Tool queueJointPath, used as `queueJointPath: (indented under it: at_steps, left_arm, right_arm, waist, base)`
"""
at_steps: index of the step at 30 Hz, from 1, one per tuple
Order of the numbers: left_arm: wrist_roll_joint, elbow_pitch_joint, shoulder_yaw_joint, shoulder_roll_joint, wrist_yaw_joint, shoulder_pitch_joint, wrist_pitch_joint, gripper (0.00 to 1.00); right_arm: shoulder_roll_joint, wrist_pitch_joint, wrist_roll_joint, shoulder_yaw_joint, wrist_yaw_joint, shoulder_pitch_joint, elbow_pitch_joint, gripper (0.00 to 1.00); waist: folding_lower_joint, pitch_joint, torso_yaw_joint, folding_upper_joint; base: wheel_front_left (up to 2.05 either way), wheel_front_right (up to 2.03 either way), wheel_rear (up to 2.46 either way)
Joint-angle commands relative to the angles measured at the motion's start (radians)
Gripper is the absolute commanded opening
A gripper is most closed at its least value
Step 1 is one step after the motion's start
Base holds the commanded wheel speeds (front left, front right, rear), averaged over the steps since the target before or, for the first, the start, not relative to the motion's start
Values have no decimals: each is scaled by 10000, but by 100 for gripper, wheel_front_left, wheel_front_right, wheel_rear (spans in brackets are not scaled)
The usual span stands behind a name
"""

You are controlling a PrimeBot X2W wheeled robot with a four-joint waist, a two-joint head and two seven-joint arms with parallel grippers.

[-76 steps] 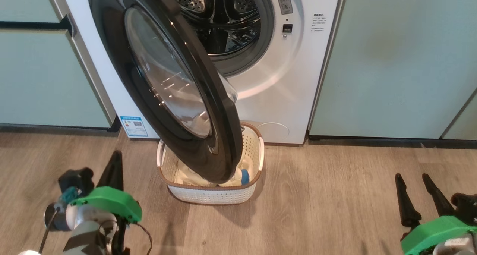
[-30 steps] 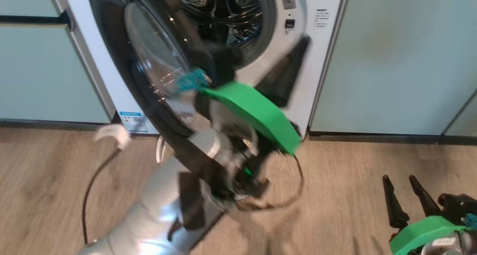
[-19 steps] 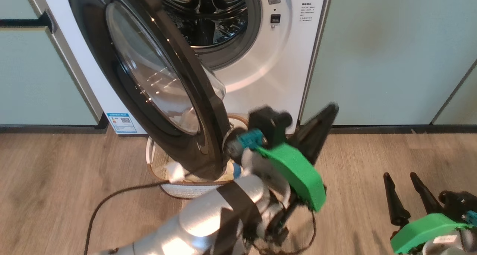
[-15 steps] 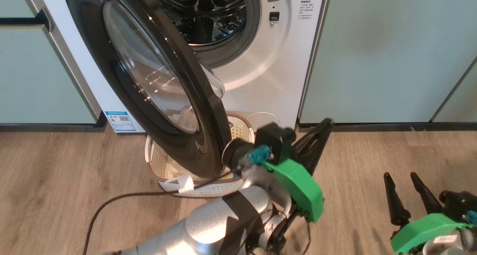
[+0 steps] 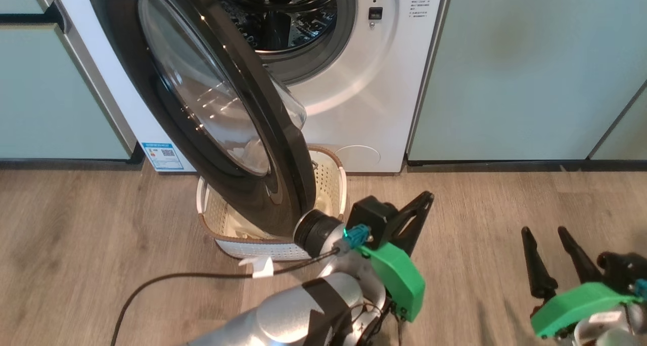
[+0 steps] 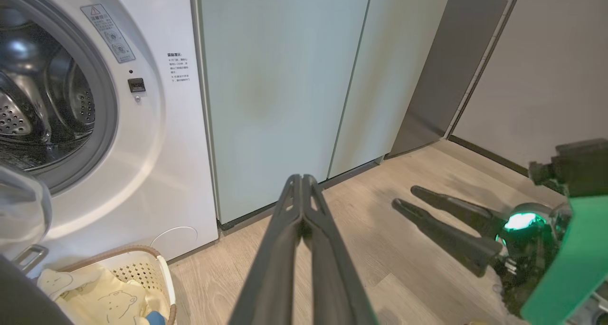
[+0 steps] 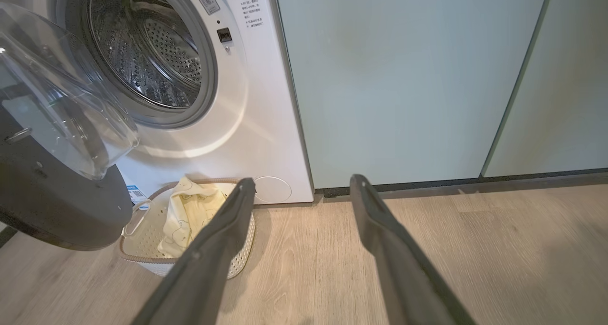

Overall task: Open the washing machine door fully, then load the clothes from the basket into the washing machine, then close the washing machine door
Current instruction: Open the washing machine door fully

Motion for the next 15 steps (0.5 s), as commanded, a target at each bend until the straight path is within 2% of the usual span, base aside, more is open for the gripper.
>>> queueJointPath:
  at_steps: [1, 15]
  left_arm:
    - [250, -140, 386, 84, 48, -137, -101, 0]
    - [1009, 586, 1319, 84, -120, 381, -104, 0]
  right_arm:
    - [-184, -107, -6, 145, 4, -552, -312, 100]
    - [-158, -107, -3, 214, 4, -787, -312, 100]
  waist:
    - [0, 37, 4, 0]
    - [0, 439, -46, 0]
  base:
    - [0, 0, 0]
    - [0, 0, 0]
